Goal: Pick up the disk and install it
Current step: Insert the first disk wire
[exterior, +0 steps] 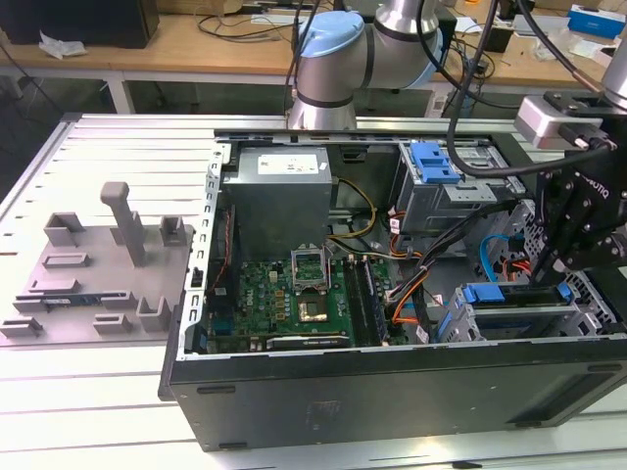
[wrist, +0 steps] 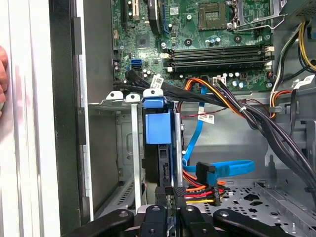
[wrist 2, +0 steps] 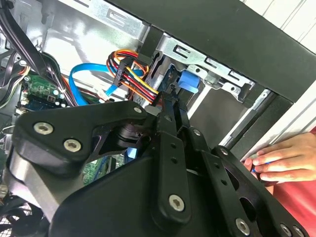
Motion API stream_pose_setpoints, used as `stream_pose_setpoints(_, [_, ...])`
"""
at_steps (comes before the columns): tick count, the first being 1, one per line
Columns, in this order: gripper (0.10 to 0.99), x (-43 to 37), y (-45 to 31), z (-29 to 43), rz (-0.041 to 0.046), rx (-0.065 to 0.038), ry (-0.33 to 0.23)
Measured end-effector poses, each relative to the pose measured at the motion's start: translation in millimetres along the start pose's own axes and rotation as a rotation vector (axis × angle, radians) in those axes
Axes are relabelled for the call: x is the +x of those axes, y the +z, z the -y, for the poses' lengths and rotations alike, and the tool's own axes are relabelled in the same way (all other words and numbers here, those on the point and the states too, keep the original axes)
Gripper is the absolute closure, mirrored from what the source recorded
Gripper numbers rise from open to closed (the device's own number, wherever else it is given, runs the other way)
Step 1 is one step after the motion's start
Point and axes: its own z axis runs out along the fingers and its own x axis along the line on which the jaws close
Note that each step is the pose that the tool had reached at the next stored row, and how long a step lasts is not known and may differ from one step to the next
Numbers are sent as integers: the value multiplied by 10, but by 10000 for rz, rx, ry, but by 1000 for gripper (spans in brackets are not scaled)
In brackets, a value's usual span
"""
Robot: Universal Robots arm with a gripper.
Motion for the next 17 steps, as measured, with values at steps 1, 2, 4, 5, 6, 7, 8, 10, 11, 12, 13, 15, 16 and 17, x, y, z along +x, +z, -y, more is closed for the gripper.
stream_pose_setpoints(1, [918,-4,-2,0,-8,0,4])
stream_pose_setpoints(2, [918,-6,-2,0,-13,-1,6])
stream_pose_setpoints(4, [918,-6,-1,0,-19,-3,8])
stream_pose_setpoints(5, [918,-7,1,0,-19,-4,10])
stream_pose_setpoints(6, [918,-8,4,0,-18,-6,11])
stream_pose_setpoints(7, [918,-8,7,1,-18,-6,11])
stream_pose_setpoints(8, [918,-8,9,1,-18,-7,11])
stream_pose_setpoints(10, [918,-9,13,2,-18,-9,13])
stream_pose_setpoints(11, [918,-9,16,3,-18,-10,12])
stream_pose_setpoints(12, [918,-9,18,4,-18,-11,12])
stream_pose_setpoints(13, [918,-10,22,4,-18,-12,13])
stream_pose_setpoints(15, [918,-10,29,5,-18,-14,13])
stream_pose_setpoints(16, [918,-11,31,5,-18,-14,13])
stream_pose_setpoints(17, [918,-11,35,5,-17,-14,14])
